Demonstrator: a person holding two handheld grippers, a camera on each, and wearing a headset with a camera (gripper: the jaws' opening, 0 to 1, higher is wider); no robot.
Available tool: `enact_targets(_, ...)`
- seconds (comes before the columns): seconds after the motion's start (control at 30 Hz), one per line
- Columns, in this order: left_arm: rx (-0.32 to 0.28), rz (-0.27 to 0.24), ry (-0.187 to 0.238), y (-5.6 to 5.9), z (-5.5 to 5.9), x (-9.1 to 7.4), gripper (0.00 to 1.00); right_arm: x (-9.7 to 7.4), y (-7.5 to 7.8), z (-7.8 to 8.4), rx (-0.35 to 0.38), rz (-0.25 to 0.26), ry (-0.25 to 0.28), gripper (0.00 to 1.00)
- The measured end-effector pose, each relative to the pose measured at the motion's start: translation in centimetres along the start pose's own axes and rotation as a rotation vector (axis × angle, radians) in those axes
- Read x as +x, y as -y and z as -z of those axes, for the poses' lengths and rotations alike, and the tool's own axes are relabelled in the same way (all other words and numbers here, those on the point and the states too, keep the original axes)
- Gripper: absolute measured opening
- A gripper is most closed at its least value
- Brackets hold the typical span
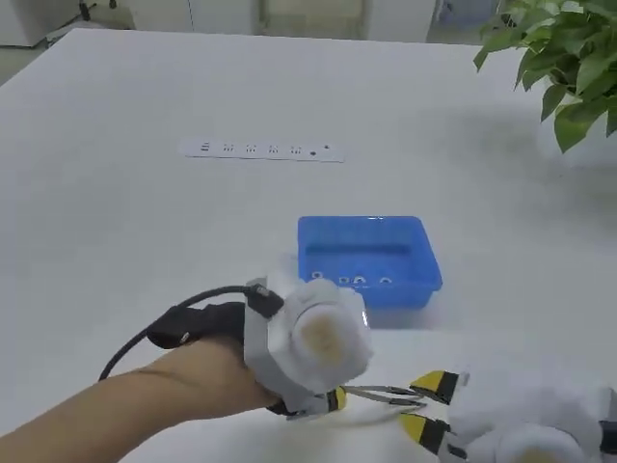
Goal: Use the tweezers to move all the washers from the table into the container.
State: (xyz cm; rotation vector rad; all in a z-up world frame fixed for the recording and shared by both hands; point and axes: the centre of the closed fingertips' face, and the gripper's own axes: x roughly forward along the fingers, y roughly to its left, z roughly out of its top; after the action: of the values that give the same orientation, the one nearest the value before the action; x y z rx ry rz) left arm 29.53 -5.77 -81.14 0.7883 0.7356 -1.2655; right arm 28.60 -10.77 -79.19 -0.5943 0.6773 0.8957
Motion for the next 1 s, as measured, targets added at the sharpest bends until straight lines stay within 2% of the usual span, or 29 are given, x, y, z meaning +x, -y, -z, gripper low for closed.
enact_targets(0.1,-0.002,-0.024,-0.044,-0.3,0.9,0.5,0.0,-1.4,0.9,0.0,0.127,0.027,0.036,0.14)
enact_targets(0.2,-0.029,-0.049,-0.065,-0.8,1.6,0.9,0.16,-2.5,1.4,0.1,0.211,0.051,0.06,0.15)
enact_targets(0.23,-0.067,-0.052,-0.057,-0.8,1.7,0.8,0.2,-2.8,1.5,0.3,0.242,0.056,0.064,0.16)
enact_targets(0.3,-0.126,-0.075,-0.029,-0.8,1.7,0.4,0.29,-3.2,1.6,0.6,0.264,0.061,0.06,0.2)
enact_targets(0.4,-0.274,-0.128,0.029,-1.1,1.9,-0.7,0.49,-3.8,1.8,0.9,0.319,0.068,0.065,0.24)
enact_targets(0.43,-0.304,-0.139,0.047,-1.2,1.9,-1.1,0.58,-3.9,1.8,0.9,0.335,0.071,0.07,0.24)
enact_targets(0.47,-0.346,-0.152,0.069,-1.2,2.0,-1.8,0.62,-4.1,1.9,0.9,0.357,0.07,0.082,0.26)
enact_targets(0.6,-0.487,-0.182,0.142,-0.9,2.1,-3.8,0.72,-4.3,1.9,1.3,0.401,0.065,0.08,0.35)
enact_targets(0.7,-0.563,-0.236,0.183,-0.9,2.5,-5.4,0.81,-4.5,2.0,1.4,0.403,0.072,0.085,0.4)
enact_targets(0.77,-0.615,-0.274,0.196,-0.9,3.1,-6.5,0.89,-4.5,2.0,1.3,0.419,0.067,0.094,0.44)
enact_targets(0.83,-0.643,-0.301,0.2,-0.8,3.6,-7.5,0.93,-4.5,2.1,1.2,0.431,0.064,0.097,0.47)
enact_targets(0.93,-0.69,-0.396,0.234,-1.4,4.2,-9.2,0.96,-4.7,2.7,0.9,0.439,0.082,0.121,0.53)
enact_targets(0.97,-0.708,-0.407,0.232,-1.3,4.5,-9.4,0.97,-4.8,2.8,0.8,0.445,0.086,0.126,0.56)
enact_targets(1.0,-0.737,-0.437,0.26,-1.6,4.7,-9.9,0.98,-4.8,3.1,0.9,0.453,0.091,0.126,0.59)
